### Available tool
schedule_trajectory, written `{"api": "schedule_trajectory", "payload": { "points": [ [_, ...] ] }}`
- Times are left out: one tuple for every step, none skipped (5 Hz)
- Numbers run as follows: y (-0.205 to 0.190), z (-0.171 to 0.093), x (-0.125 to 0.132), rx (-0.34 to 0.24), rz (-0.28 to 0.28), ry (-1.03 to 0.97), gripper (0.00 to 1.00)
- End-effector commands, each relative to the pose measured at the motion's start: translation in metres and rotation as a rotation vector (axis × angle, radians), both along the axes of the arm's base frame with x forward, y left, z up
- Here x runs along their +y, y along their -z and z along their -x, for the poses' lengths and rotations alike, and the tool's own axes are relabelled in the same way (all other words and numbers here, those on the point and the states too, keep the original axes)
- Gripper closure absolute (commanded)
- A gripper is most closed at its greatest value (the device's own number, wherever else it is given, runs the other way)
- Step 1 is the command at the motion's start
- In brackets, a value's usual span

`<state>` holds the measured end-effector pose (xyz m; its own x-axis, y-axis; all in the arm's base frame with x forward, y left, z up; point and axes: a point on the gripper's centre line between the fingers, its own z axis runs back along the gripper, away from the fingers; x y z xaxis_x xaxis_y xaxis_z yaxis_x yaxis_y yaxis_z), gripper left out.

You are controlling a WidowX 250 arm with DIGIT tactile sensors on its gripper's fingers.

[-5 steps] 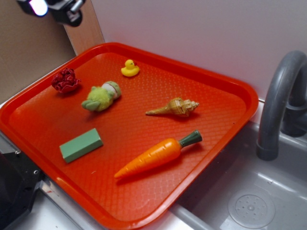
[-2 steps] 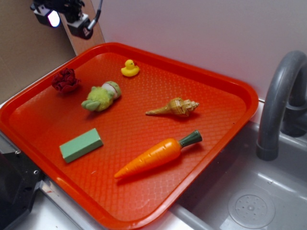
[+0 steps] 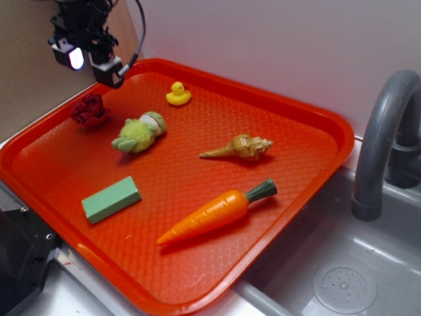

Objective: Grab the red paper.

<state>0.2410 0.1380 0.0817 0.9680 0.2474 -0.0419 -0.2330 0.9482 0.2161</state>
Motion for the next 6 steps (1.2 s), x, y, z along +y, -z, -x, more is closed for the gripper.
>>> {"api": "schedule_trajectory", "payload": {
  "points": [
    [0.011,0.007,0.004,0.019,-0.027,0.013,0.0],
    [0.021,0.011,0.009,0.087,-0.054,0.005,0.0],
    [0.035,0.009,0.01,0.105,-0.064,-0.013,0.0],
    [0.033,0.01,0.008,0.101,-0.086,-0.013,1.0],
    [0.02,0.009,0.002,0.091,-0.07,0.001,1.0],
    [-0.029,0.006,-0.045,0.032,-0.036,0.114,1.0]
  ]
}}
